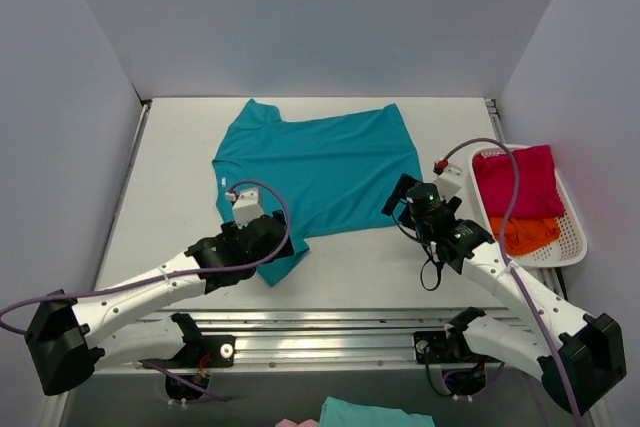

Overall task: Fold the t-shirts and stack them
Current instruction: Flatten the tshirt out

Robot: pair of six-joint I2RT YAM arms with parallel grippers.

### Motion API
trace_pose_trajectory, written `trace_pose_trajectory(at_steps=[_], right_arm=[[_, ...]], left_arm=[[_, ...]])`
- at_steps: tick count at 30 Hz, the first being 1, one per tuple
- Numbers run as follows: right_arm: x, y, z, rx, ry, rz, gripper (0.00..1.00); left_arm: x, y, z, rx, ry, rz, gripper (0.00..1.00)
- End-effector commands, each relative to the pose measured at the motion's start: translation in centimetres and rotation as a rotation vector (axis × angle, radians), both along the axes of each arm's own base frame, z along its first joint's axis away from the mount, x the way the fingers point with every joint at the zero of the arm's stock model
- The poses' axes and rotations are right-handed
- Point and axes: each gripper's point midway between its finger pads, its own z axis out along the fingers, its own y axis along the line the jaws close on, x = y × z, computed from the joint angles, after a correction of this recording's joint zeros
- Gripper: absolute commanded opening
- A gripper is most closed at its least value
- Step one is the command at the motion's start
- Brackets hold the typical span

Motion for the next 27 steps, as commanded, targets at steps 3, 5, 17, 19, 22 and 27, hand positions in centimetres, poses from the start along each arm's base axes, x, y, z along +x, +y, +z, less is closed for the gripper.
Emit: trace_pose_trajectory(at_steps=[3, 5, 17, 19, 22, 27], right_arm=[[-0.4, 0.5, 0.0, 0.025, -0.014, 0.037, 0.96], [-0.2, 0.7, -0.1, 0.018, -0.013, 0.043, 0.96], [1.3, 1.6, -1.3, -0.015, 0.005, 0.071, 0.96], [1.3, 1.6, -1.4, -0.023, 0.009, 0.072, 0.96], [1.4, 1.2, -1.2, -0.037, 0.005, 0.064, 0.96], [1.5, 0.9, -0.8, -0.056, -0.002, 0.05, 0.96]], left_arm=[[-4.5, 2.0, -1.1, -0.027, 0.029, 0.15, 0.95], [-6.5, 1.8, -2.9, -0.043, 0.059, 0.123, 0.96], [-6.8, 1.1, -8.3, -0.052, 0.026, 0.255, 0.99], [-6.4, 0.9, -8.4, -0.048, 0.006, 0.267, 0.99], [-6.1, 0.5, -8.9, -0.07, -0.01, 0.277, 0.99], [-5.4, -0.1, -9.8, -0.084, -0.028, 0.296, 0.99]])
